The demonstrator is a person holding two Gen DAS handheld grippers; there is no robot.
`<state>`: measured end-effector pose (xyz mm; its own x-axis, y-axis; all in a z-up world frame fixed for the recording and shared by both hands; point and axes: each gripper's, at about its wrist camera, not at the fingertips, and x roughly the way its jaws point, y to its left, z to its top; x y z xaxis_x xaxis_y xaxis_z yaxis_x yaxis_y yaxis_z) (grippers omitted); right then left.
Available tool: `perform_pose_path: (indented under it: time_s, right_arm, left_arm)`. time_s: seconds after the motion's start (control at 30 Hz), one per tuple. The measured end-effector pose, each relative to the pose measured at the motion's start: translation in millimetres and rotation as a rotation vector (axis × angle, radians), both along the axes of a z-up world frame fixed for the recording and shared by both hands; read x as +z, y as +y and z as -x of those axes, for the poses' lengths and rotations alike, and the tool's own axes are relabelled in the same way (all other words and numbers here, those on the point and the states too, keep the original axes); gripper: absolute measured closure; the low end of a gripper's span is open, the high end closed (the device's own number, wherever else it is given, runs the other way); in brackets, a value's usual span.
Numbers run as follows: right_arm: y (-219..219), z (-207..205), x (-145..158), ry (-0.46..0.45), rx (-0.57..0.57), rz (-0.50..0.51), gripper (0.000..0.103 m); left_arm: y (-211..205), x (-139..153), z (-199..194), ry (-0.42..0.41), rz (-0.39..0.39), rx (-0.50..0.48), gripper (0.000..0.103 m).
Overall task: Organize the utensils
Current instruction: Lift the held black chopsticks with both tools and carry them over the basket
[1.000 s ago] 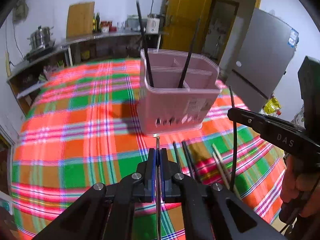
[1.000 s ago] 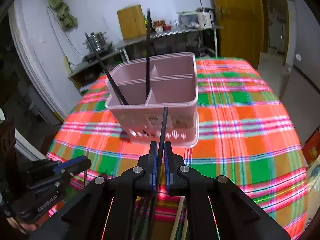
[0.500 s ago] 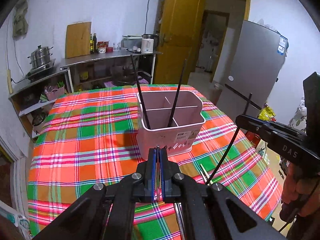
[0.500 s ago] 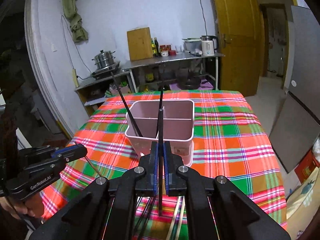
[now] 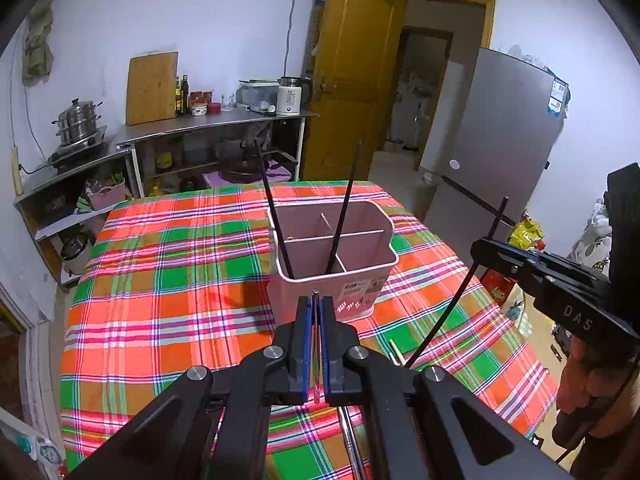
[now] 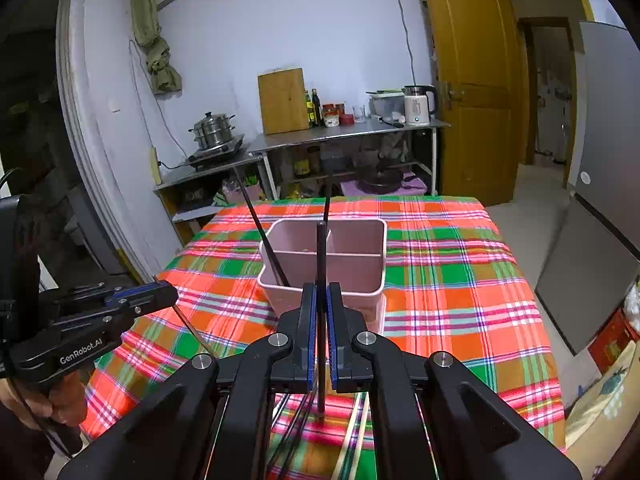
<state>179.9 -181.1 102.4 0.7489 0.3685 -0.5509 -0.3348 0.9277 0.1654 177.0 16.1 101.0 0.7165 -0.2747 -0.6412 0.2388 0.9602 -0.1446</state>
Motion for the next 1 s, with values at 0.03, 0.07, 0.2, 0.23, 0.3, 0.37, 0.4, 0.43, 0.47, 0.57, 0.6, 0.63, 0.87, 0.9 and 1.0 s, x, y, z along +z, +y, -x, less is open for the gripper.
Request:
perform_pose_path:
  time_s: [0.03,0.07,0.2,0.23,0.3,0.37,0.4,0.43,0.47,0.57,0.6,0.63,0.87,0.9,1.0]
  right_arm:
    - [0.5,1.2,0.4,-0.003,0.001,0.000,0.098]
    - [1.5,0.8,3.1,-0.009,0.004,0.001,0.098]
    - [4.2,-1.5,13.3,-0.034,0.013,0.002,0.098]
    - [3.6,-3.6,15.9,-0.039,0.014,0.001,0.098]
    - [5.1,-6.5,24.3,-0.057,0.017,-0.001,0.098]
    - [7.7,-11.1,35.0,-0.079,0.021,-0.006,0.098]
    - [8.8,-13.0,39.2,-0.089,0.023,-0.008,0.098]
    - [9.4,-15.3,43.1,-0.100,0.026,-0.011,0.098]
    - [9.8,-17.1,46.4,-0.108,0.027,-0.012,0.098]
    - [13.6,-26.3,58.0,-0.135,0.029,-0.021,0.098]
    - [14.3,-28.8,60.1,-0.139,0.029,-0.025,0.098]
    - [15.1,-32.0,62.7,-0.144,0.028,-0.032,0.098]
    - [20.8,-59.0,70.5,-0.164,0.015,-0.073,0.098]
    - [21.5,-61.8,70.6,-0.164,0.014,-0.075,0.098]
    - [25.4,-73.7,67.1,-0.160,0.012,-0.078,0.098]
  left_arm:
    - [0.2,3.7,-1.6,-0.005,0.002,-0.001,0.100]
    - [0.2,7.3,-2.7,-0.010,0.003,-0.002,0.100]
    - [1.2,27.2,-9.3,-0.041,0.018,-0.009,0.100]
    - [1.3,33.6,-11.8,-0.053,0.021,-0.009,0.100]
    - [0.7,46.1,-18.2,-0.073,0.026,-0.011,0.100]
    - [0.4,55.9,-24.4,-0.088,0.033,-0.011,0.100]
    - [0.1,60.8,-27.8,-0.095,0.036,-0.012,0.100]
    - [-0.2,65.6,-32.4,-0.103,0.040,-0.011,0.100]
    - [-0.3,69.7,-37.0,-0.107,0.042,-0.010,0.100]
    - [1.7,78.3,-50.5,-0.115,0.048,0.001,0.100]
    - [2.4,80.7,-55.6,-0.117,0.052,0.006,0.100]
    - [3.1,82.7,-62.0,-0.119,0.054,0.011,0.100]
    - [8.7,81.8,-99.0,-0.117,0.063,0.044,0.100]
    - [8.6,80.4,-103.1,-0.116,0.064,0.046,0.100]
    - [8.7,71.0,-116.0,-0.105,0.062,0.051,0.100]
